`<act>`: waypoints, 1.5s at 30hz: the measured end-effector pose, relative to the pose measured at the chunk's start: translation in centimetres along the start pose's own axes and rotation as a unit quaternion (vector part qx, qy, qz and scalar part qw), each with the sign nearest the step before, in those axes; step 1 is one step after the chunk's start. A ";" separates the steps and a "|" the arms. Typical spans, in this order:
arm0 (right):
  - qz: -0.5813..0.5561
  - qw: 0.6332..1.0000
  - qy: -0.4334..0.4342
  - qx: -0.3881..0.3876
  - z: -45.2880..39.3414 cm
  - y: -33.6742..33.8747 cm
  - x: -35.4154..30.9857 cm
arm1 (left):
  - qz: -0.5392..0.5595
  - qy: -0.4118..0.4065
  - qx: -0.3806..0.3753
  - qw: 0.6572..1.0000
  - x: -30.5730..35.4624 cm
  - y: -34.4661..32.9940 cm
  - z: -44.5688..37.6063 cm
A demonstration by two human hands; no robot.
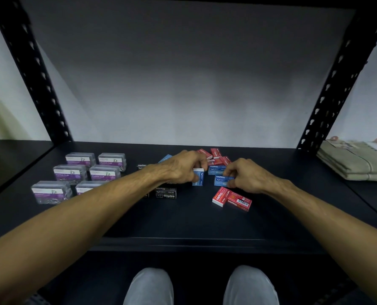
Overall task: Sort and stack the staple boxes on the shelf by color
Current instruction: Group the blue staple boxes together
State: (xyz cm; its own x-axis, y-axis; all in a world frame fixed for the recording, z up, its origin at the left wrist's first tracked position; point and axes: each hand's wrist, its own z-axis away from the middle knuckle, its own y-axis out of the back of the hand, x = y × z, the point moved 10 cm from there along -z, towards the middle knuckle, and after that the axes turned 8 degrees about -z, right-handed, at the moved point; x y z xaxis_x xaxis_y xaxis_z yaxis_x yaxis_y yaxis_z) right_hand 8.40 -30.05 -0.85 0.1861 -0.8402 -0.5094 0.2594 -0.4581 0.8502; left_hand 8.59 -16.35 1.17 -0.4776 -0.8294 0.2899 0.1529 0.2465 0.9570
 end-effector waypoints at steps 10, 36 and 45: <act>-0.006 0.999 0.027 0.017 -0.1 0.2 -0.9 | 0.007 -0.002 0.033 0.999 0.1 1.0 -0.2; 0.000 0.997 0.057 0.043 -0.8 0.1 -1.2 | -0.065 0.013 0.006 0.998 -1.6 -0.3 -0.4; -0.006 0.998 0.050 0.041 -0.9 0.0 -1.1 | -0.068 0.004 0.012 0.998 -1.4 -0.2 -0.4</act>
State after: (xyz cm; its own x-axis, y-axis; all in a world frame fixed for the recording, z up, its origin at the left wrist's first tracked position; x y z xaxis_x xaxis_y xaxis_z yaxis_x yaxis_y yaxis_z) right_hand 9.04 -28.86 -0.42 0.2774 -0.8033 -0.5270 0.1845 -0.4938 0.8498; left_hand 9.57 -15.40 0.58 -0.4848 -0.8603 0.1575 0.0662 0.1435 0.9874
